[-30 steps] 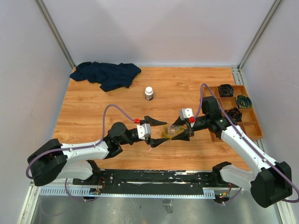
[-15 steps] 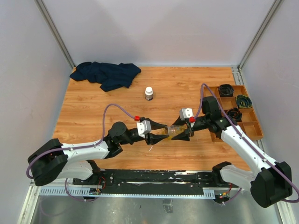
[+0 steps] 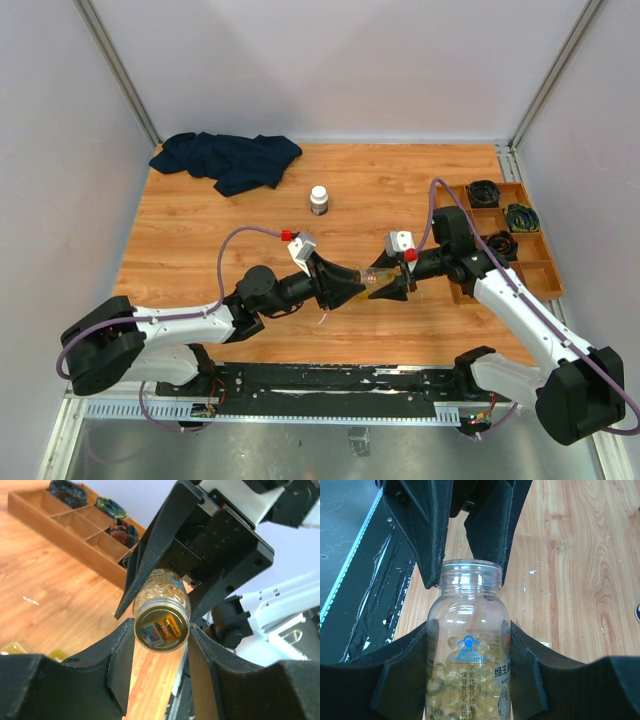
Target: Sort the pills into containers
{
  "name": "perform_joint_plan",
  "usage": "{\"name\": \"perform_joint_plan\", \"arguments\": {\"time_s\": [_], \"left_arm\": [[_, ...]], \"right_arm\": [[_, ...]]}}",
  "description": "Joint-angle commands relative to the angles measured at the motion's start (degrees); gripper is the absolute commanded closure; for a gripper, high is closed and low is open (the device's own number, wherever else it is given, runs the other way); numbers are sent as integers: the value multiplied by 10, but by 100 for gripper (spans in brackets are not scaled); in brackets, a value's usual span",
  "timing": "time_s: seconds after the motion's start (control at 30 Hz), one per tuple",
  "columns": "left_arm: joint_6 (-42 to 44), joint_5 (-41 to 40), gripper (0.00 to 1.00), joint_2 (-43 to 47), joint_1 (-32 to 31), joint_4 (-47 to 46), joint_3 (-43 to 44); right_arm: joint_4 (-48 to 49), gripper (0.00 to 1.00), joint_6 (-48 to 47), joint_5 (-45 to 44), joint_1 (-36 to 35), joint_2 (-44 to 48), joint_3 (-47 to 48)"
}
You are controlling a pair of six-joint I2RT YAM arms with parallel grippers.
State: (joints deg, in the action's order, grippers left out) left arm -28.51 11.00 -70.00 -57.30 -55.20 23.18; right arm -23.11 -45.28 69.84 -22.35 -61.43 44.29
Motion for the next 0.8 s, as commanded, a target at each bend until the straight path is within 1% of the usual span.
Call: {"name": "perform_joint_plan", "arguments": {"time_s": [0.0, 0.07, 0.13, 0.17, 0.3, 0.33, 0.43, 0.57, 0.7, 0.77], "left_arm": [[-113, -133, 98, 17, -44, 97, 49], [-132, -176, 95, 25, -54, 126, 52], [-136, -196, 91, 34, -55, 140, 51], [-137, -203, 87, 37, -55, 146, 52], [-134, -195, 49, 40, -55, 151, 52], [-131, -191, 43, 39, -55, 151, 52], [-128, -190, 34, 42, -55, 150, 48], [-118, -189, 14, 58, -55, 149, 33], [-99, -196, 2, 85, -55, 149, 9], [-77, -188, 1, 105, -55, 141, -7]], "right_arm": [[1, 99, -14, 19, 3, 3, 12], [1, 100, -14, 18, 3, 4, 12], [1, 99, -14, 18, 3, 3, 12], [1, 100, -13, 19, 3, 2, 11], [1, 99, -13, 19, 3, 2, 12], [1, 99, -13, 19, 3, 2, 12], [0, 100, -13, 18, 3, 1, 12], [0, 100, -13, 18, 3, 0, 12], [1, 99, -14, 18, 3, 0, 11], [1, 100, -14, 18, 3, 1, 12]]}}
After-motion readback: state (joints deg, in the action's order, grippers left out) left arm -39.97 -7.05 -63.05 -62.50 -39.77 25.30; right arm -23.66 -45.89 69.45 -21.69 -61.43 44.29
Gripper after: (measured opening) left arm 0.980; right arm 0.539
